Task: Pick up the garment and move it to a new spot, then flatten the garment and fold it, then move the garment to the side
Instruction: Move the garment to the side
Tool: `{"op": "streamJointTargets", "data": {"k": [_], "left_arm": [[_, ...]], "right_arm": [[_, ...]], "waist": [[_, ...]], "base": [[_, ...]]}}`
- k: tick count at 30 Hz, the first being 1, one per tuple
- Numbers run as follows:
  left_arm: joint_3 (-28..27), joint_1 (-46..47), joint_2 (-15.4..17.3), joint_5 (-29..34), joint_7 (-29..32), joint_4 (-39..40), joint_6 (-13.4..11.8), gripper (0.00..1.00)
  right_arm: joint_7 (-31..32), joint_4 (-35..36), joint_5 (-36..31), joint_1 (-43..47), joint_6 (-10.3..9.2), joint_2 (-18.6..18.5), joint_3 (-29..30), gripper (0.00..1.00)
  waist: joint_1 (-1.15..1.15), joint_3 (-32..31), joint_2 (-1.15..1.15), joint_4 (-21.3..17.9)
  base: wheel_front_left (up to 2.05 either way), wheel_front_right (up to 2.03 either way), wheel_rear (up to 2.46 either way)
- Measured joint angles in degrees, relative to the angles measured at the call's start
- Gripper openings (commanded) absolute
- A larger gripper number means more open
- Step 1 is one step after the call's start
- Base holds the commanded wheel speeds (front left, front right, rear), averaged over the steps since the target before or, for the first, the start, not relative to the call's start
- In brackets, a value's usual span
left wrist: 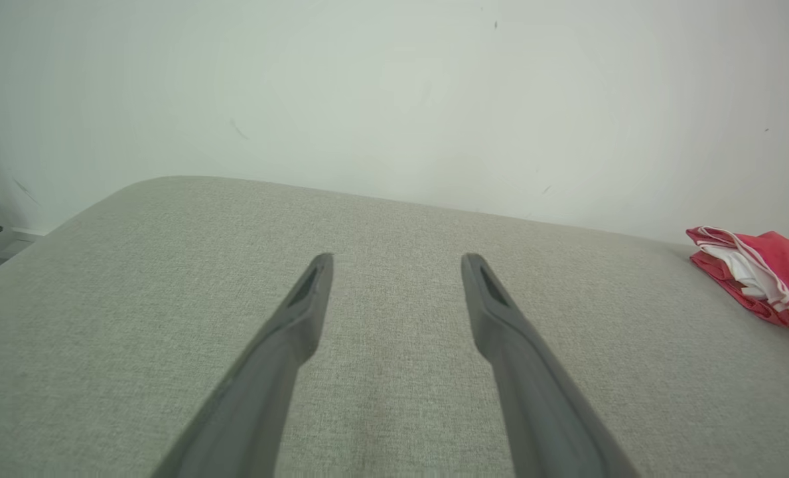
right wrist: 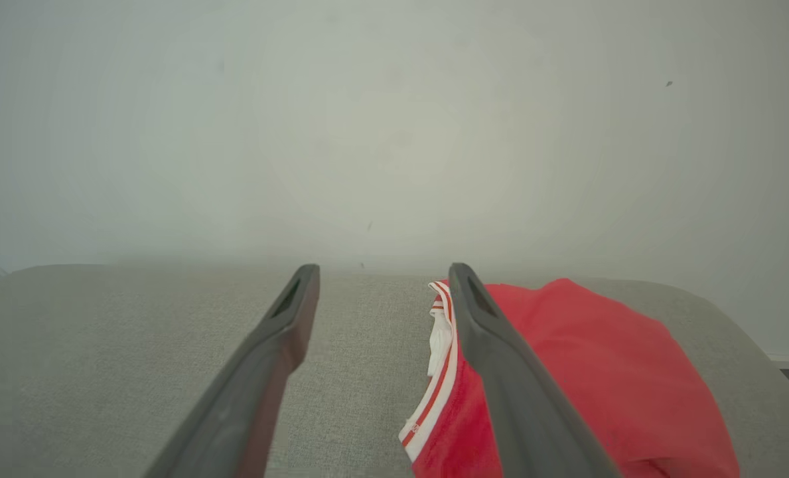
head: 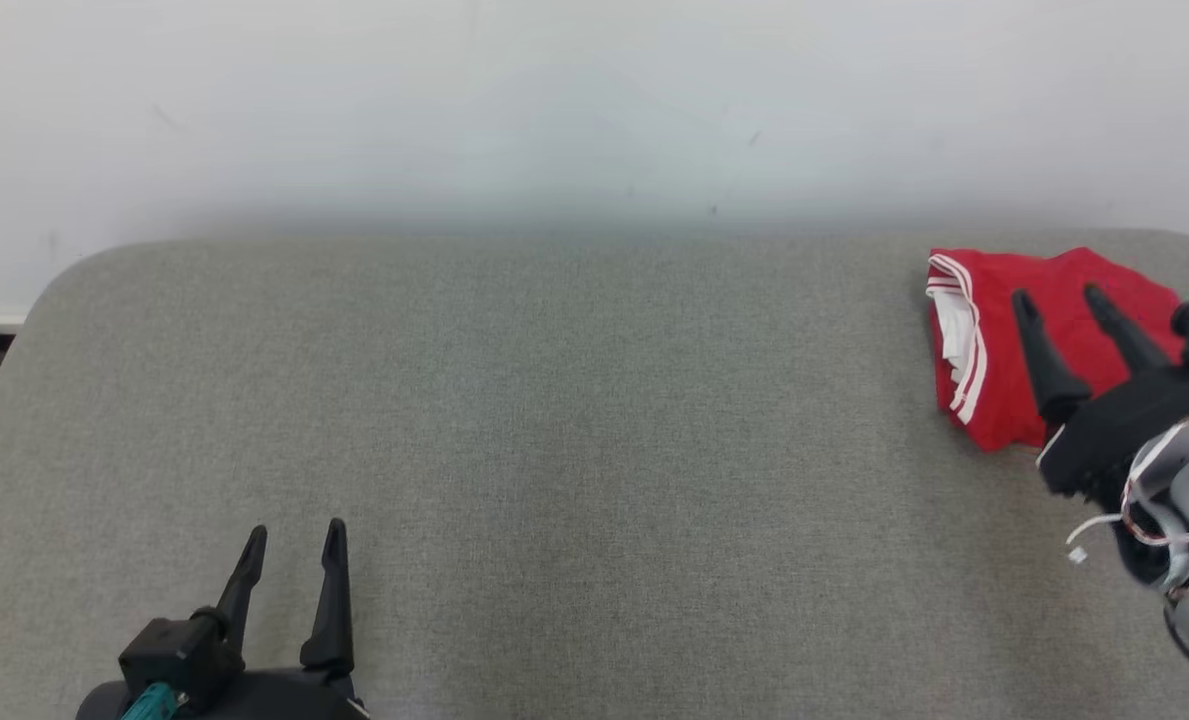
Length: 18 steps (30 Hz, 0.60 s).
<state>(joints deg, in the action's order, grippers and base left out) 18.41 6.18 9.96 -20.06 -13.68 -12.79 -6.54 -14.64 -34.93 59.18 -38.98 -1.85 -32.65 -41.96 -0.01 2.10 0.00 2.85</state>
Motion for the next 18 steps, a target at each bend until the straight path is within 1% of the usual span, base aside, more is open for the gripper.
{"op": "streamJointTargets", "data": {"k": [3,6,13,18], "left_arm": [[-0.78,-1.35,0.25,0.0,-0.03,0.38,-0.04,1.0],[-1.22,-2.35,0.45,-0.01,-0.03,0.77,-0.07,1.0],[-2.42,-4.63,0.37,-0.02,-0.04,1.59,-0.51,1.0],[-2.98,-6.05,0.25,-0.02,-0.04,2.7,-0.51,1.0]], "right_arm": [[0.0,2.55,-0.05,3.43,-2.02,0.35,0.87,1.0],[0.01,5.45,-0.4,6.58,-3.27,0.42,2.01,1.0],[0.01,11.96,-1.91,14.26,-4.79,0.16,7.17,1.0],[0.01,16.21,-4.3,19.72,-5.22,0.19,9.07,1.0]], "waist": [[0.0,-1.1,0.0,-0.38],[0.0,-2.1,0.0,-0.81],[0.0,-4.26,0.0,-1.59],[0.0,-5.1,0.0,-1.9]], "base": [[0.0,0.0,0.0],[0.0,0.0,0.0],[0.0,0.0,0.0],[0.0,0.0,0.0]]}}
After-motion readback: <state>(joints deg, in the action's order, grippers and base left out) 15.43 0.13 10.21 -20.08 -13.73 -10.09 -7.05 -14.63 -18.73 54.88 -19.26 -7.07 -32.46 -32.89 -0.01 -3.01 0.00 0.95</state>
